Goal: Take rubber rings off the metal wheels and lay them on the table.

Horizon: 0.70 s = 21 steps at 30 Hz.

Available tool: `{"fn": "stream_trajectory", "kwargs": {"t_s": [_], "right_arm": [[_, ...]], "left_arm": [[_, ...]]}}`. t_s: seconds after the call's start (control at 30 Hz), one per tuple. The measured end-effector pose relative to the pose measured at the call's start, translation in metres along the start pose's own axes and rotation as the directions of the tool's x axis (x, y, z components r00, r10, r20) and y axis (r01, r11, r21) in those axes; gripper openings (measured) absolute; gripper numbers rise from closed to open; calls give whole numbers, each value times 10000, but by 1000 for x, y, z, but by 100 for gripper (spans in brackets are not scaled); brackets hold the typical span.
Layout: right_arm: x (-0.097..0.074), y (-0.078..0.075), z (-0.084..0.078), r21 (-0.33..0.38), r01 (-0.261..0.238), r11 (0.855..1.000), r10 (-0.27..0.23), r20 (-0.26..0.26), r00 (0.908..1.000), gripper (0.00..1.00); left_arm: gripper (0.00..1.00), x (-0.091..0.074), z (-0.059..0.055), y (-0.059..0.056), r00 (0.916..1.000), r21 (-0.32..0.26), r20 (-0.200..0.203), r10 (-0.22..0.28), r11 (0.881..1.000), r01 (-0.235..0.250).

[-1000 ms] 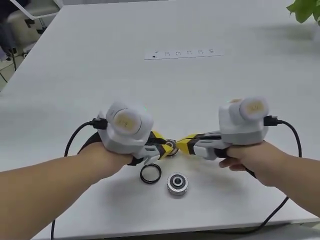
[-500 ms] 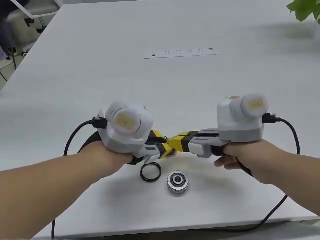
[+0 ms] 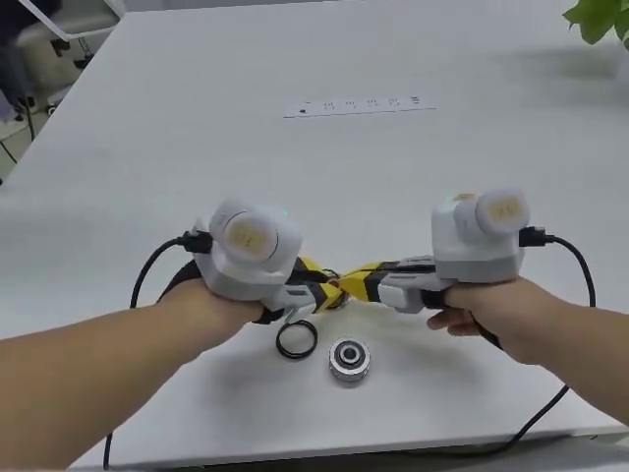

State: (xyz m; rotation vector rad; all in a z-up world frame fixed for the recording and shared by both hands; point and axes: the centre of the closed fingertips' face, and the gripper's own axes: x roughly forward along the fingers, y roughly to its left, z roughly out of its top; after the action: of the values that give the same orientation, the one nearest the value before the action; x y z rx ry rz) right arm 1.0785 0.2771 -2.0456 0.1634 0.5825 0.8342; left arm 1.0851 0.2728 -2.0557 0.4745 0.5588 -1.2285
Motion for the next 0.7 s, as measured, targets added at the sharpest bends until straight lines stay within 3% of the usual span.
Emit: {"fn": "stream_trajectory", "kwargs": {"t_s": [0.2, 0.43, 0.7], "right_arm": [[-2, 1, 2, 22, -6, 10000, 6, 84, 10000, 0], [-4, 7, 7, 115, -88, 9999, 85, 235, 9997, 0], [-7, 14, 13, 208, -244, 9995, 235, 419, 9988, 0]], "left_arm": [[14, -3, 3, -4, 9997, 219, -47, -250, 9994, 251], [18, -18, 13, -7, 9982, 100, 445, -393, 9992, 389], [25, -46, 23, -9, 9934, 30, 1083, -378, 9993, 377]]}}
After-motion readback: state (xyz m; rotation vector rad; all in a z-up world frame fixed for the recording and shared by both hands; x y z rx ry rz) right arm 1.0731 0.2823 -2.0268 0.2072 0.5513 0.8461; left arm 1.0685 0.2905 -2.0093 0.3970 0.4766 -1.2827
